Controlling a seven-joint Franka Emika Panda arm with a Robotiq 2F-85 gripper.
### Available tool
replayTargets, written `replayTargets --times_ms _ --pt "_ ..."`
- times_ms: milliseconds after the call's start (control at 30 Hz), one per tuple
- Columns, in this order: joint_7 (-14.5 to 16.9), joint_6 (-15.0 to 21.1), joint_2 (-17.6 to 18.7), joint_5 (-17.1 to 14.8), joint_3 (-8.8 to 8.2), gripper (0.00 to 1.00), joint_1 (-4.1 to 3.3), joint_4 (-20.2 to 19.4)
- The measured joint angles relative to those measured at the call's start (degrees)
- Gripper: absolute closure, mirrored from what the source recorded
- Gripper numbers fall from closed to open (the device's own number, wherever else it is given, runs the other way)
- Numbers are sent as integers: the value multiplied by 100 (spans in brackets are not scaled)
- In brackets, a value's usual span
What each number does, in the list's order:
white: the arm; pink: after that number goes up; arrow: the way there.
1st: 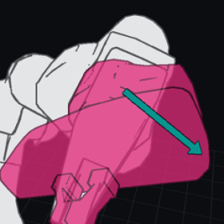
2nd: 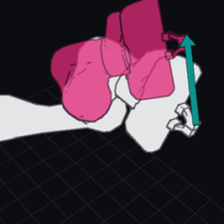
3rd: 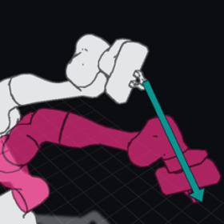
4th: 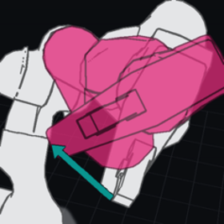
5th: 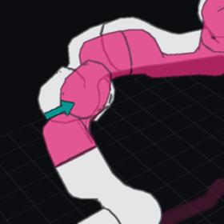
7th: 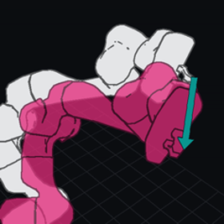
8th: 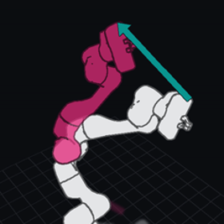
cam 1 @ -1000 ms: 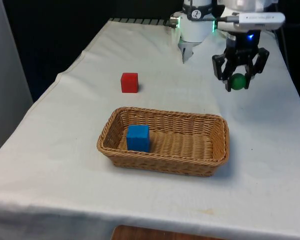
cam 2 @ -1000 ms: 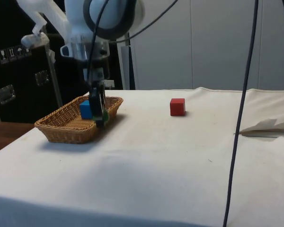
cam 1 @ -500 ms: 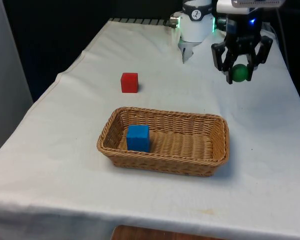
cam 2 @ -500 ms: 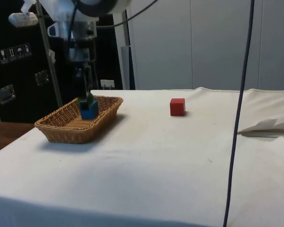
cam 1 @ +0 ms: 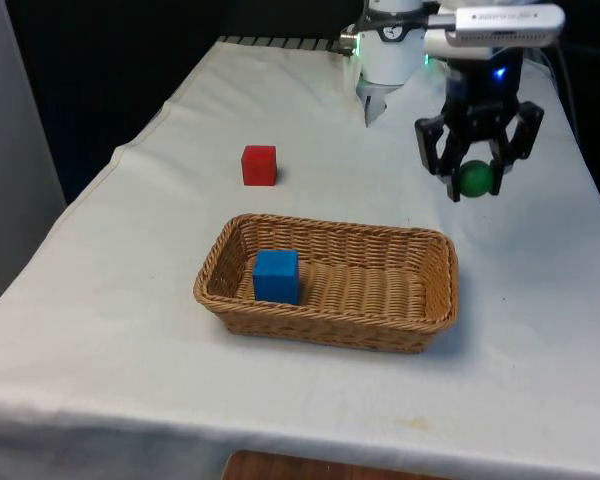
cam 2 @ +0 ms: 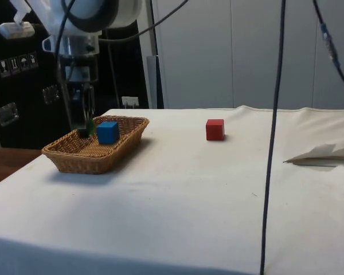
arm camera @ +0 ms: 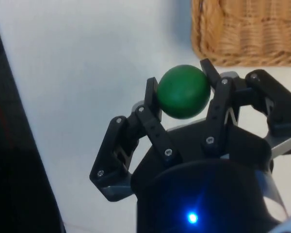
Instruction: Place all non-red objects into the basket.
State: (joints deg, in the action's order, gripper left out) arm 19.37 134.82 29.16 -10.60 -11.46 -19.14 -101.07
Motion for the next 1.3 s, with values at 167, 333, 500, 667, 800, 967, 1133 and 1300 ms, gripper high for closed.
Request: replayTargets --times_ms 167,333,500,667,800,967,1133,1300 --pt "160 0 413 -120 -63 100 86 453" --pt "281 -46 659 -195 -143 100 138 745" --pt "418 -109 859 -292 -235 100 189 991" --pt "647 -132 1123 -435 -384 100 269 1249" --pt "808 -132 1289 -556 -487 100 315 1387" --pt "1003 -132 1507 -705 -607 100 378 1564" --pt "1197 -132 1748 -865 -733 100 430 1748" --pt "1295 -132 1971 -957 -802 100 470 1908"
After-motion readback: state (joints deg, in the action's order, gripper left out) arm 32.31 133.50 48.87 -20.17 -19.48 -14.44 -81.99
